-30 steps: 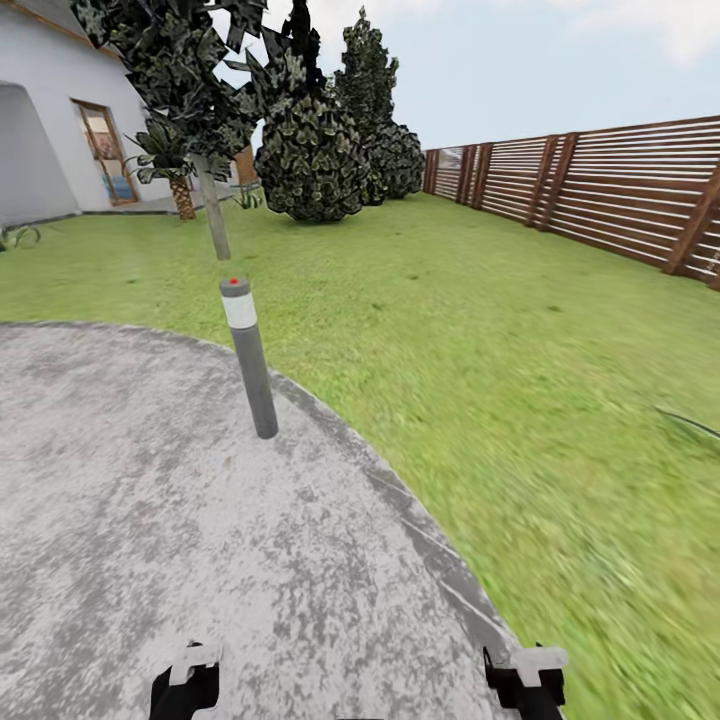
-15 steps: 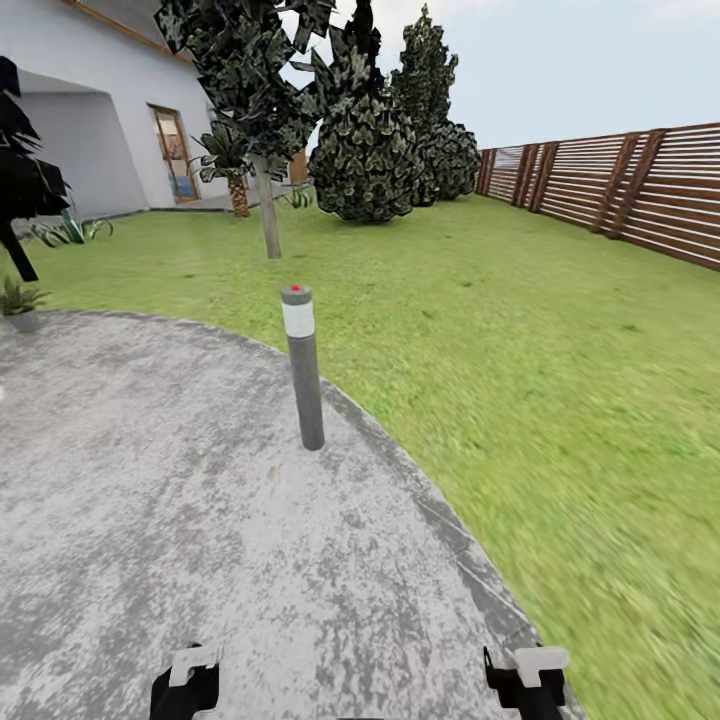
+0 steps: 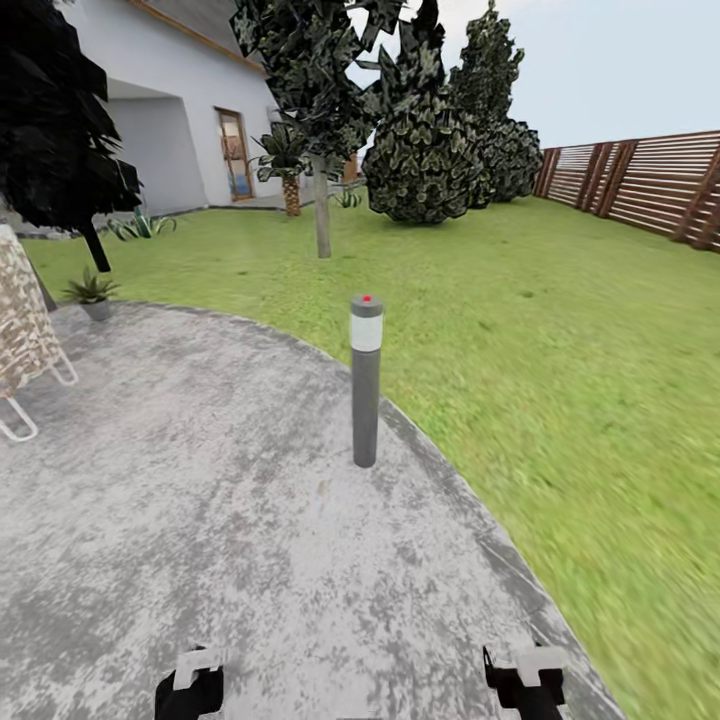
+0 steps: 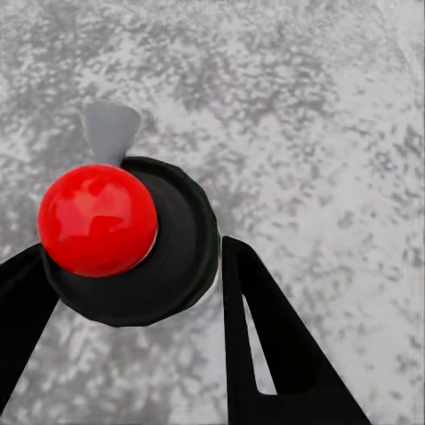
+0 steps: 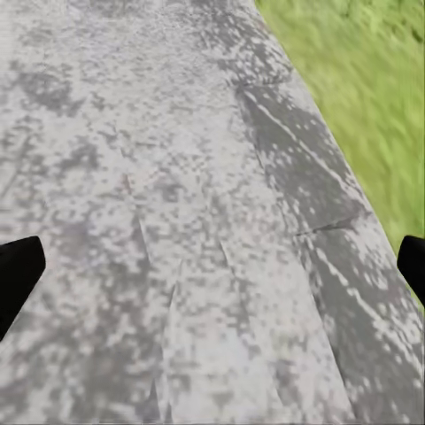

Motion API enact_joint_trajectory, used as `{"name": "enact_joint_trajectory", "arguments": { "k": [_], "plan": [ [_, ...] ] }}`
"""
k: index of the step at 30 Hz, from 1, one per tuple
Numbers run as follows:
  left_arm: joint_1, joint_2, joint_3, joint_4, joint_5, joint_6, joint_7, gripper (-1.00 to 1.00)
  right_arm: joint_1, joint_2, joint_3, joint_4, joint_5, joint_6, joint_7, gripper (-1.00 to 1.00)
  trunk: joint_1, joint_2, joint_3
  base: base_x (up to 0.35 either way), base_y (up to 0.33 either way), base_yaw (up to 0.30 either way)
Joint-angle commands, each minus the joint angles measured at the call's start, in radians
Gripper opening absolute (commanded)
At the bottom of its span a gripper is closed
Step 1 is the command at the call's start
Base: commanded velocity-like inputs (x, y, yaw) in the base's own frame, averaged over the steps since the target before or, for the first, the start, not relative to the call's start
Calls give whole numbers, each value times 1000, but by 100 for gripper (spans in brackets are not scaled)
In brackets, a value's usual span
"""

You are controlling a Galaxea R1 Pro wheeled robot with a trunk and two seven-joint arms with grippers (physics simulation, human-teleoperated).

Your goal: Pick up the pesticide atomizer in the garden and spray insectifuge to fully cover both potted plants in the garden.

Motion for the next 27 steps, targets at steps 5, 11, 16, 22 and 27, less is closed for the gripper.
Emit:
{"name": "enact_joint_trajectory", "arguments": {
  "k": [5, 11, 16, 22, 27],
  "plan": [
    [43, -2, 67, -31, 47, -14, 74, -100, -1, 0, -9, -3, 7, -21, -8, 100, 0, 0, -1, 291, 174, 276],
    [53, -8, 80, -51, 49, -14, 75, -100, -1, -8, -10, 0, 9, -25, -9, 100, 0, 0, -1, 297, 161, 277],
    [54, -9, 79, -61, 49, -13, 73, -100, -1, -6, -9, 13, 10, -24, -7, 100, 0, 0, -1, 321, 108, 263],
    [54, -8, 68, -61, 49, -11, 74, -100, -1, -6, -8, 15, 12, -24, -6, 100, 0, 0, -1, 337, 10, 45],
    [54, -8, 67, -62, 49, -12, 74, -100, -1, -6, -8, 16, 12, -24, -6, 100, 0, 0, -1, 339, 0, 3]
  ]
}}
